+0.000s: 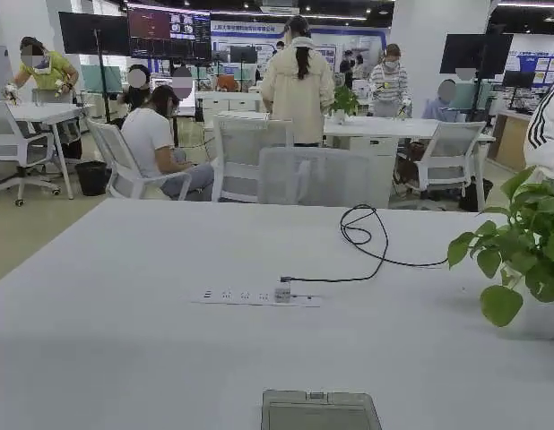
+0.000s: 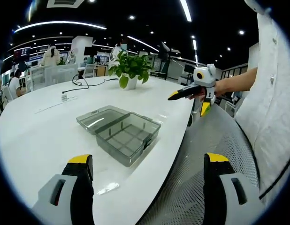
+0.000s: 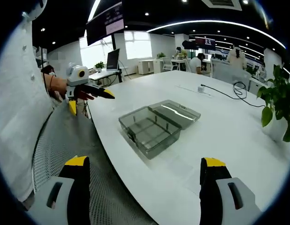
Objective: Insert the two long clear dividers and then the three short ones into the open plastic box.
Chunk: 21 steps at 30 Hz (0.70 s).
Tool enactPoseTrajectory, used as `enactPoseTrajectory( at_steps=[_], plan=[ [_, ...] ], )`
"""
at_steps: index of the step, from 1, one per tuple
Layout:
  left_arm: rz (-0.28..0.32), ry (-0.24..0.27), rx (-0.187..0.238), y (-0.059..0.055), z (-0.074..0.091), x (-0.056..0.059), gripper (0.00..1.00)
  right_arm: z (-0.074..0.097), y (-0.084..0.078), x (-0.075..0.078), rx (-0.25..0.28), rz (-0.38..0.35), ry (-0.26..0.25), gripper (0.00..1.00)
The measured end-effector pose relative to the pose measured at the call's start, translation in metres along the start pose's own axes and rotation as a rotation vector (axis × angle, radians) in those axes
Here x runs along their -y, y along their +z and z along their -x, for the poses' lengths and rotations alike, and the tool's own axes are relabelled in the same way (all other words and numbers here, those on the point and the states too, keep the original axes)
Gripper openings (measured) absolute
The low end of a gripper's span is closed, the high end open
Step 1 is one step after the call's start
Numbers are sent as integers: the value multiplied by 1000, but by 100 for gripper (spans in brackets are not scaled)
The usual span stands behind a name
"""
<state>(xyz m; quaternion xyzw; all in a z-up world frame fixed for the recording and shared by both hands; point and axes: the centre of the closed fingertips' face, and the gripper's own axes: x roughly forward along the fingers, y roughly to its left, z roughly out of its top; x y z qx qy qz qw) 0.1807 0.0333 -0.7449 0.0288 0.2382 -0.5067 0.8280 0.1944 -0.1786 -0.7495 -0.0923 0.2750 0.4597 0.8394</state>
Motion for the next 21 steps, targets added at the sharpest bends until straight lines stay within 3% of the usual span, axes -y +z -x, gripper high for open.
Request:
enactPoseTrajectory(
  at_steps=[21],
  plan=[
    [3,-24,-5,1,-7,-1,100,0,-2,1,-12,-9,-3,98]
  ],
)
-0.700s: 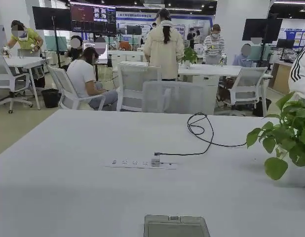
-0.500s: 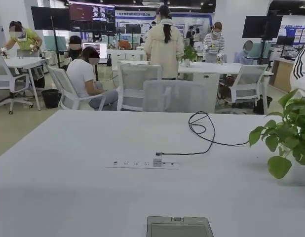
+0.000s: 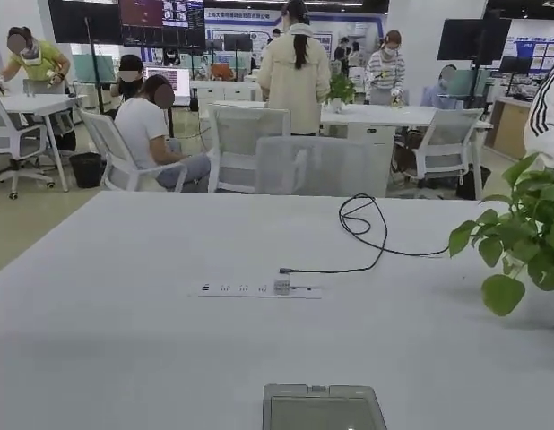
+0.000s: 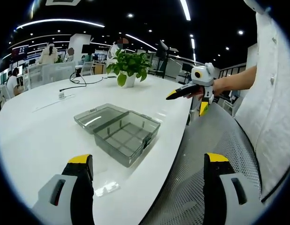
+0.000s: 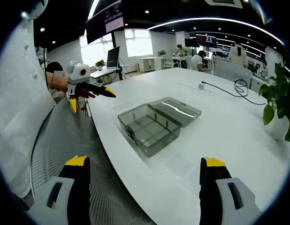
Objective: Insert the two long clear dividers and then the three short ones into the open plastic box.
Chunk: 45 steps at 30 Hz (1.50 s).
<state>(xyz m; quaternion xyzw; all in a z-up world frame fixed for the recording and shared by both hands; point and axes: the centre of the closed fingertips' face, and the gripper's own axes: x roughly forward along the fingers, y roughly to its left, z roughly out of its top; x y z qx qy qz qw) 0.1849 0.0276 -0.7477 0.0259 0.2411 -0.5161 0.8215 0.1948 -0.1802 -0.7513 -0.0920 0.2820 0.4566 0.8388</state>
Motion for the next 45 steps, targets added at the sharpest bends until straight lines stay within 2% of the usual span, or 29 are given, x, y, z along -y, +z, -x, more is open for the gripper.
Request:
enactPoseTrajectory(
  at_steps=[24,30,40,45],
  plan=[
    [9,2,-6,1,-1,-3,100,-3,2,0,10,-5,5,98],
    [15,18,-12,0,2,-8,100,-4,3,1,15,-8,3,97],
    [45,114,-35,-5,22,-45,97,-4,3,1,18,-15,-2,96],
    [64,159,-63,-9,31,-64,95,-5,3,0,22,-19,-2,96]
  ],
)
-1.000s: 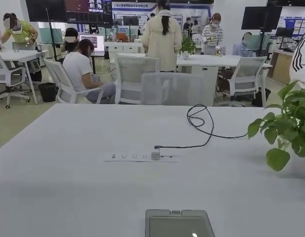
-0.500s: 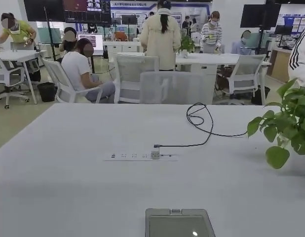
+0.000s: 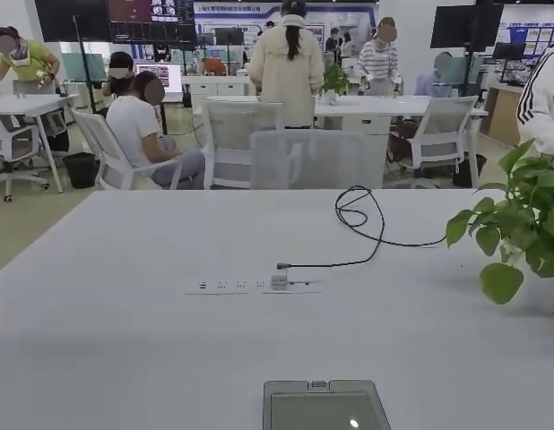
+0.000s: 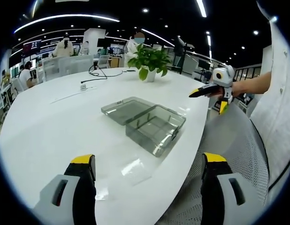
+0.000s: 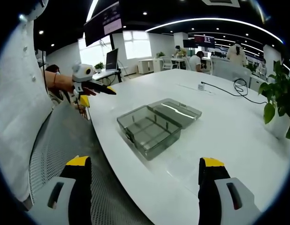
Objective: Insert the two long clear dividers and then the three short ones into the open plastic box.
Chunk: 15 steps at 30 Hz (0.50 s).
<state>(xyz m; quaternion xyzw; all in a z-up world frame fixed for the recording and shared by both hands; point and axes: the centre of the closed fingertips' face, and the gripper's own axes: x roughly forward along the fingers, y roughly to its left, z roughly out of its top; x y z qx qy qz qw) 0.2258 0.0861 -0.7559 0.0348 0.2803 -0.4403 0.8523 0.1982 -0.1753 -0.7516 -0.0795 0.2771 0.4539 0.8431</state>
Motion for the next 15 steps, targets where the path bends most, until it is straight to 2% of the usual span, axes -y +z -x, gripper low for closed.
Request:
enactPoseTrajectory(
  at_steps=[6,9,13,15],
  plan=[
    [19,52,-49,-8,2,-24,93,-2,1,0,3,-5,-1,95],
    [29,66,-61,-10,2,-32,92,-3,2,1,5,-8,-3,95],
    [31,89,-102,-17,1,-42,90,-4,2,1,8,-11,-4,95],
    [64,109,-142,-24,2,-48,87,-5,2,1,8,-15,-4,95]
  ],
)
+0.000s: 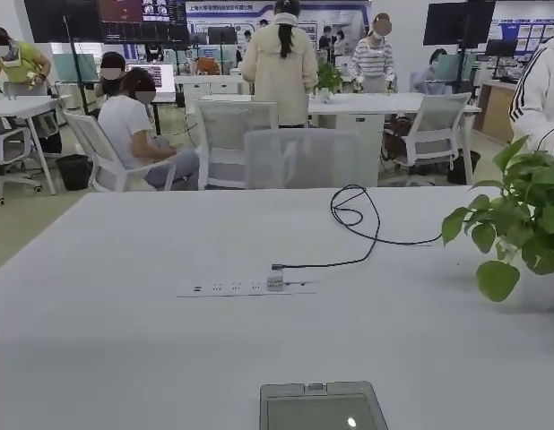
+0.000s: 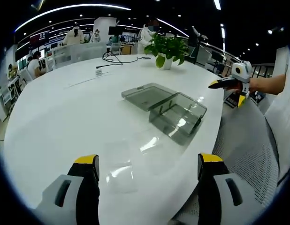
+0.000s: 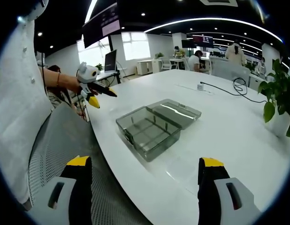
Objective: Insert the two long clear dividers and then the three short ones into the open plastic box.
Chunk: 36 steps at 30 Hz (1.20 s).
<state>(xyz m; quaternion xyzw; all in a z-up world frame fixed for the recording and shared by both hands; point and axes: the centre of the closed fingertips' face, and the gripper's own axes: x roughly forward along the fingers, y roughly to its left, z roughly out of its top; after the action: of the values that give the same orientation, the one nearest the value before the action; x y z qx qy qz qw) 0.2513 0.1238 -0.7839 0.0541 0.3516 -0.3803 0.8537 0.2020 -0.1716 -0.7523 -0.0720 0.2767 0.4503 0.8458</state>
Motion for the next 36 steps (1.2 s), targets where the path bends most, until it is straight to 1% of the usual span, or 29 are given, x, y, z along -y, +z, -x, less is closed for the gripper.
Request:
enactPoseTrajectory(
  at_steps=[1,2,3,4,6,8,9,10,11,12,14,17,19,20,21,22,25,29,31,32,33,35,36],
  plan=[
    [31,14,-25,-6,0,-3,84,0,0,0,1,0,0,95],
    [16,12,-6,-2,-1,-5,84,0,0,0,2,-1,-1,95],
    [19,20,-10,-3,-2,-7,83,-1,0,1,2,-2,-1,95],
    [26,32,-30,-6,-2,-10,82,-1,-1,1,2,-4,-2,95],
    [36,32,-40,-8,-4,-12,81,-1,-1,0,3,-6,-2,94],
    [36,53,-70,-12,-5,-17,78,-1,-1,0,2,-5,-3,94],
    [40,68,-97,-16,-5,-21,74,-1,-2,0,1,-6,-2,94],
    [44,74,-112,-18,-5,-23,72,-2,-3,1,0,-6,-2,94],
    [55,79,-116,-19,-7,-26,70,-2,-3,1,-1,-7,-2,94],
    [85,90,-131,-22,-7,-29,70,-2,-3,0,-1,-8,-1,94],
    [115,91,-156,-26,-8,-31,68,-3,-4,0,-1,-12,0,94],
    [86,108,-189,-29,-11,-39,65,-3,-3,0,2,-15,-2,93],
    [95,119,-229,-34,-11,-42,61,-4,-3,0,2,-15,-4,93],
    [92,118,-234,-35,-13,-43,61,-4,-3,1,2,-18,-4,93],
    [98,125,-259,-38,-13,-45,59,-4,-3,1,3,-19,-5,93],
    [100,128,-273,-40,-14,-45,58,-4,-3,1,4,-19,-6,93],
    [101,134,-299,-43,-17,-47,57,-4,-2,1,8,-24,-8,93],
    [91,147,-333,-47,-19,-48,52,-5,-2,2,10,-28,-9,93],
    [82,158,-355,-50,-19,-49,50,-5,-2,2,11,-30,-10,93],
    [79,167,-373,-53,-19,-50,49,-5,-2,2,13,-30,-11,93],
    [79,167,-371,-53,-19,-50,48,-5,-2,2,15,-31,-10,93],
    [81,173,-382,-54,-20,-49,48,-6,-2,2,16,-32,-11,93],
    [73,178,-380,-53,-20,-49,47,-6,-2,2,16,-33,-10,93]
  ],
)
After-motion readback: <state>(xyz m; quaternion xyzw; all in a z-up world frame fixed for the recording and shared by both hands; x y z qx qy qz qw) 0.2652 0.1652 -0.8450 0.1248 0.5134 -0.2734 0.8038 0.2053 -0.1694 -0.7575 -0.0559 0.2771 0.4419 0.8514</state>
